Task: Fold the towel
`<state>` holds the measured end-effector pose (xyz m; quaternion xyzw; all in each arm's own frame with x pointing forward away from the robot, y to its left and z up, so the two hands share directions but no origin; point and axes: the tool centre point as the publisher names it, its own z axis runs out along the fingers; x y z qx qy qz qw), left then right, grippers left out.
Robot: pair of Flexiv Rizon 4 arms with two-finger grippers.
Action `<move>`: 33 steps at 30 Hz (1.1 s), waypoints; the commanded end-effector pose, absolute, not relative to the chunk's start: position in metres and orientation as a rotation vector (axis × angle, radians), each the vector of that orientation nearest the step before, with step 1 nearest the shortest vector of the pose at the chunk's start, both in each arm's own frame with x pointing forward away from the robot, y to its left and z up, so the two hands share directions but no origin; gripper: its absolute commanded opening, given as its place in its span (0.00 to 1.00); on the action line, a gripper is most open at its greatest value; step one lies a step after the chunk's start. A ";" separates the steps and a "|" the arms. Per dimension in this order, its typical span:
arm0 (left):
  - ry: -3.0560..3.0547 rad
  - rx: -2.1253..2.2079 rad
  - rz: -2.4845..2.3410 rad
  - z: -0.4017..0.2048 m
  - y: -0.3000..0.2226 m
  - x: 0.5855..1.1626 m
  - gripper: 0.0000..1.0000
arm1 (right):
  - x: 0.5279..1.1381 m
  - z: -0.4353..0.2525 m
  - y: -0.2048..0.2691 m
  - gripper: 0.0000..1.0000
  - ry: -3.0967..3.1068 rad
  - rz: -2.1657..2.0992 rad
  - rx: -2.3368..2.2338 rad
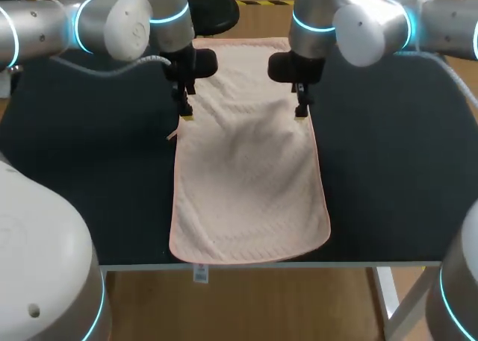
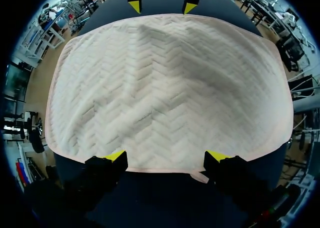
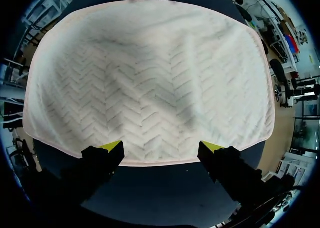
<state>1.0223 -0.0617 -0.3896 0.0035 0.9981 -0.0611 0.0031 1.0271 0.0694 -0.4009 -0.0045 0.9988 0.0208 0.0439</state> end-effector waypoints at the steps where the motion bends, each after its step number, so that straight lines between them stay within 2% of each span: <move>1: 3.141 0.006 -0.199 -0.396 -0.065 1.029 1.00 | 1.031 -0.408 0.071 1.00 3.070 0.047 -0.009; 33: 3.167 0.024 -0.165 -0.437 -0.066 1.041 1.00 | 1.034 -0.438 0.063 1.00 3.136 0.039 0.022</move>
